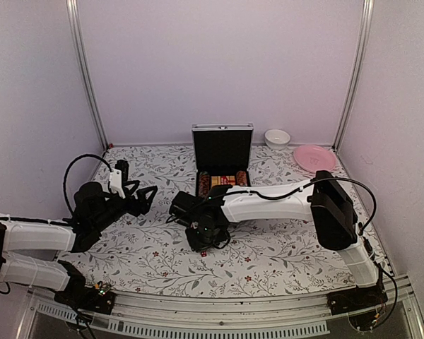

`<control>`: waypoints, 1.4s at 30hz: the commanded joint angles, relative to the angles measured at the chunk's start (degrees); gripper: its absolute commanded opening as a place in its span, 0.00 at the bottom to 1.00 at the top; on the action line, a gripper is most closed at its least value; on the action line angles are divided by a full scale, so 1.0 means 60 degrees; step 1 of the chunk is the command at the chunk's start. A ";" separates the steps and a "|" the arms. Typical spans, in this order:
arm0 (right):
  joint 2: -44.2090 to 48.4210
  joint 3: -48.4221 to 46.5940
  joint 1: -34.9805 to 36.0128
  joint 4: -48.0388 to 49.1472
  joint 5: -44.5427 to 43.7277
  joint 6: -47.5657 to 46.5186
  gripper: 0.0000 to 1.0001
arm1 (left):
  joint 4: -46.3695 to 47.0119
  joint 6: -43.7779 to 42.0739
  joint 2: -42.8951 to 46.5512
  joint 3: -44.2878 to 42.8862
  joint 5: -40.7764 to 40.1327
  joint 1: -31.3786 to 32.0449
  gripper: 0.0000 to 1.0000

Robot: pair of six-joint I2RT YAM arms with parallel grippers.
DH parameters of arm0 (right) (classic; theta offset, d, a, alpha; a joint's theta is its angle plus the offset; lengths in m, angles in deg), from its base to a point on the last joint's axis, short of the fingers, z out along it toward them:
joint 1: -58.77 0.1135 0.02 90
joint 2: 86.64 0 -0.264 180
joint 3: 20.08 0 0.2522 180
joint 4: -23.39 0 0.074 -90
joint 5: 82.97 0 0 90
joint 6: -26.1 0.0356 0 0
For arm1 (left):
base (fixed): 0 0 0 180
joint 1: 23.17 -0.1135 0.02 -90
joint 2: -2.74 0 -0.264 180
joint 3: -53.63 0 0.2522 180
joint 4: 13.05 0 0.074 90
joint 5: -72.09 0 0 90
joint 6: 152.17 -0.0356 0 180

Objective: Pack up texas hold em set

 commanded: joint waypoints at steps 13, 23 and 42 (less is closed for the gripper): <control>0.1883 0.0634 -0.2138 0.0365 -0.1119 -0.0753 0.13 | -0.0049 -0.0088 0.0175 0.0138 -0.0110 -0.0119 0.80; 0.1206 -0.0076 -0.3718 0.1171 -0.1218 -0.1936 0.14 | -0.0042 -0.0133 0.0084 0.0113 -0.0182 -0.0116 0.81; -0.0287 -0.1268 -0.4182 0.1679 -0.0469 -0.2291 0.14 | 0.0009 -0.0147 -0.0184 0.0022 -0.0166 -0.0126 0.81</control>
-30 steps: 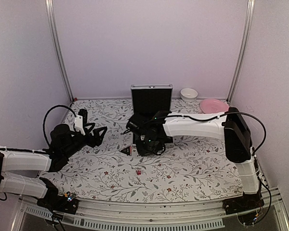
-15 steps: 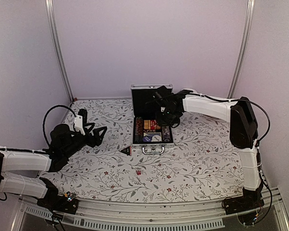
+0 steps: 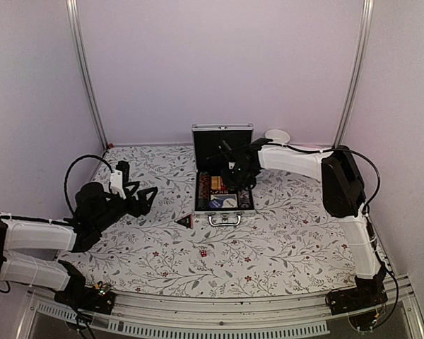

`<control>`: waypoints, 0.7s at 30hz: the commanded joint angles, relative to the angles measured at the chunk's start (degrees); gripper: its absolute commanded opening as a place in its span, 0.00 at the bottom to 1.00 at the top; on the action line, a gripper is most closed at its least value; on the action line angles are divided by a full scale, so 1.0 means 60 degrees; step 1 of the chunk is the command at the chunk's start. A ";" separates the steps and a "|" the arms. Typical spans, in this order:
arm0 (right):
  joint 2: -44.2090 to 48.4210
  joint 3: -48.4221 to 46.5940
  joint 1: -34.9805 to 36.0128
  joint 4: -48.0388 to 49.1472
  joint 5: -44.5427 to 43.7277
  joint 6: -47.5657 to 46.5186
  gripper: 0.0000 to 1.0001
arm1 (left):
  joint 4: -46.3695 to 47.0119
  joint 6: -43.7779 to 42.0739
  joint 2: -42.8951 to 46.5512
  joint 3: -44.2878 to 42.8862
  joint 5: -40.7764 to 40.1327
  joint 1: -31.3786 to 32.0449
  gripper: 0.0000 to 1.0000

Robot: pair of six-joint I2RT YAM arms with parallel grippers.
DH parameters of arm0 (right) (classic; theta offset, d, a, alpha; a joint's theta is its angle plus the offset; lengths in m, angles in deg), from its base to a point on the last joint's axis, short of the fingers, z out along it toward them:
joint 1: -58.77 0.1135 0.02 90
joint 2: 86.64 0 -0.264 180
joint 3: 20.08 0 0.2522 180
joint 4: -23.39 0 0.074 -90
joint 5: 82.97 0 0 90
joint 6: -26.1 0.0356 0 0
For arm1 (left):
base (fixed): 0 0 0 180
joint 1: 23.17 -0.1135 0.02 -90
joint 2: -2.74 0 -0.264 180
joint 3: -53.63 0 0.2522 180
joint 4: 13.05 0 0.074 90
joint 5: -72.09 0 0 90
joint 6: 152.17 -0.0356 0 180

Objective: Pack up texas hold em set

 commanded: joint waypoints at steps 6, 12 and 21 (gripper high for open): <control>-0.0655 -0.0347 -0.0170 0.0268 0.0206 -0.0145 0.14 | 0.0043 -0.0137 -0.0100 0.0003 -0.0076 -0.0124 0.81; -0.0787 -0.0360 -0.0183 0.0295 0.0292 -0.0092 0.14 | 0.0043 -0.0137 -0.0101 0.0011 -0.0074 -0.0131 0.81; -0.0816 -0.0362 -0.0175 0.0320 0.0347 -0.0044 0.15 | 0.0057 -0.0124 -0.0142 -0.0014 -0.0031 -0.0123 0.81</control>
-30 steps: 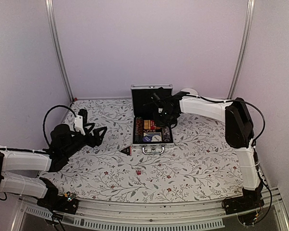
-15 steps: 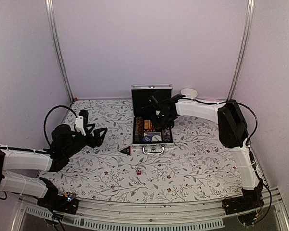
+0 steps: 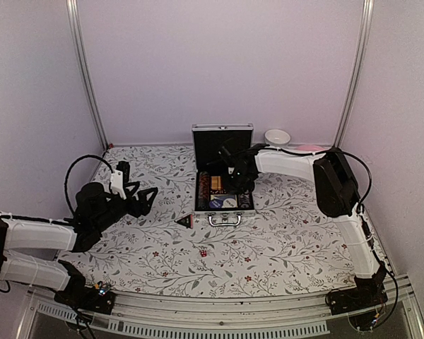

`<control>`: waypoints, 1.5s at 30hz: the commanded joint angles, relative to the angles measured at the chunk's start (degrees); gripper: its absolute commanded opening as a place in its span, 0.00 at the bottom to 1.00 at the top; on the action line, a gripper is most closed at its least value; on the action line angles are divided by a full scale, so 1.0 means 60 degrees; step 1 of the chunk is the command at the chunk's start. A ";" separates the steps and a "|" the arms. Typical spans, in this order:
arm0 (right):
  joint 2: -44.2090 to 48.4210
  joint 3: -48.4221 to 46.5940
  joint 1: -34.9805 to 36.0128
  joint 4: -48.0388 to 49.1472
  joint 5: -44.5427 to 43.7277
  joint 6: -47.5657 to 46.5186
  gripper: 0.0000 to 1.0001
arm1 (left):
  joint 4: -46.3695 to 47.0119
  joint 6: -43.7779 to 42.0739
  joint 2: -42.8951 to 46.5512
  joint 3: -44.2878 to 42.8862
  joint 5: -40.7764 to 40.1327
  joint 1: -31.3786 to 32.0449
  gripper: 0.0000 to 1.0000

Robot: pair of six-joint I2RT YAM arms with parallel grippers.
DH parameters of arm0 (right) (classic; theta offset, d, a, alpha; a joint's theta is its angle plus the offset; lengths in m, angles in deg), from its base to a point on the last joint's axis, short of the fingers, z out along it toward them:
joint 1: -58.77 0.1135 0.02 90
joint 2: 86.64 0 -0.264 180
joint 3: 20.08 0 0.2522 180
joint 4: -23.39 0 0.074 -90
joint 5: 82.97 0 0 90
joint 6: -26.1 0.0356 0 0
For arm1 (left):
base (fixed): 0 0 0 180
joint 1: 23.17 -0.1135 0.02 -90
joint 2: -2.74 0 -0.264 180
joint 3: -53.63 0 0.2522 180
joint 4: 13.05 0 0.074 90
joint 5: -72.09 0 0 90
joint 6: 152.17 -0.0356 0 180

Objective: Pack up texas hold em set

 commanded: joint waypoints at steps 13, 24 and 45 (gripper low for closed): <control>0.0098 -0.0194 -0.0052 0.0123 -0.0188 0.0096 0.26 | 0.0054 -0.0107 -0.0119 -0.0025 -0.0015 -0.0125 0.81; 0.0302 -0.0138 -0.0073 0.0080 -0.0391 0.0152 0.25 | 0.0054 -0.0107 -0.0117 -0.0034 0.0003 -0.0125 0.81; 0.2920 0.2207 0.1336 0.0045 0.0290 0.0394 0.28 | 0.0052 -0.0102 0.0044 0.0043 -0.0093 -0.0114 0.81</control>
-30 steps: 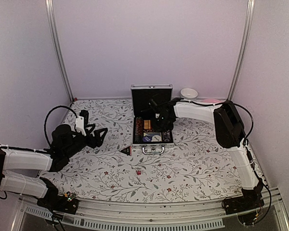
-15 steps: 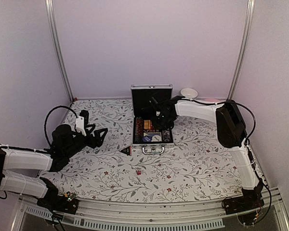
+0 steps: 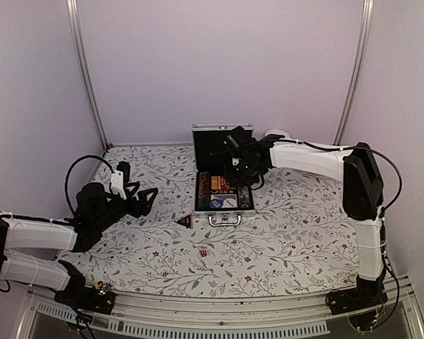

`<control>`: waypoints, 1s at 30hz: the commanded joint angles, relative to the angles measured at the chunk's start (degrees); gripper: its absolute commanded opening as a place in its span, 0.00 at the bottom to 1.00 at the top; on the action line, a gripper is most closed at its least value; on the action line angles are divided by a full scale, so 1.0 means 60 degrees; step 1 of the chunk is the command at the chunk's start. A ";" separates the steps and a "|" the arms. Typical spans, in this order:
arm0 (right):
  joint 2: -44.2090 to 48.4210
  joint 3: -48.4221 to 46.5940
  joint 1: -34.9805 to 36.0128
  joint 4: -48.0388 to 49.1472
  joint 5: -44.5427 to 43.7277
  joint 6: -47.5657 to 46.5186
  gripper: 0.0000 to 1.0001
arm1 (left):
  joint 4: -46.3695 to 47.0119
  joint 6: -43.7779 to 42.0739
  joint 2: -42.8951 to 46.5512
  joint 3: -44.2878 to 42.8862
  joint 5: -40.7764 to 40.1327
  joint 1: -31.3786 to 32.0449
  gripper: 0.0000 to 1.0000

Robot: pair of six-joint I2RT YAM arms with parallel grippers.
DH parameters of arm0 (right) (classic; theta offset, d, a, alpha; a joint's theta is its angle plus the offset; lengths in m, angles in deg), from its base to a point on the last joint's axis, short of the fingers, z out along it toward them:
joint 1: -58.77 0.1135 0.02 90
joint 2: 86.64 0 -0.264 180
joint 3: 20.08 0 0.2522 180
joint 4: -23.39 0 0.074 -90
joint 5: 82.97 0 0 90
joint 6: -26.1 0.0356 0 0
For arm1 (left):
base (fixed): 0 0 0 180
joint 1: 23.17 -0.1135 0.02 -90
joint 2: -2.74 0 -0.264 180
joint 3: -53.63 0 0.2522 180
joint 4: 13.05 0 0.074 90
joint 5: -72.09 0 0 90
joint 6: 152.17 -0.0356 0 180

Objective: Pack up texas hold em set

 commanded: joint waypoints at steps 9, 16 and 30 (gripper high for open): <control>-0.0272 0.0317 0.2881 -0.1060 0.0999 0.1174 0.32 | 0.0131 0.0035 0.0148 0.0082 0.0025 -0.0125 0.81; -0.0898 0.0201 0.3486 -0.1261 0.1352 0.2068 0.34 | 0.0118 0.0065 0.0252 0.0127 0.0047 -0.0117 0.81; -0.0991 0.0257 0.3593 -0.1565 0.1513 0.2304 0.30 | 0.0112 0.0078 0.0271 0.0139 0.0080 -0.0125 0.81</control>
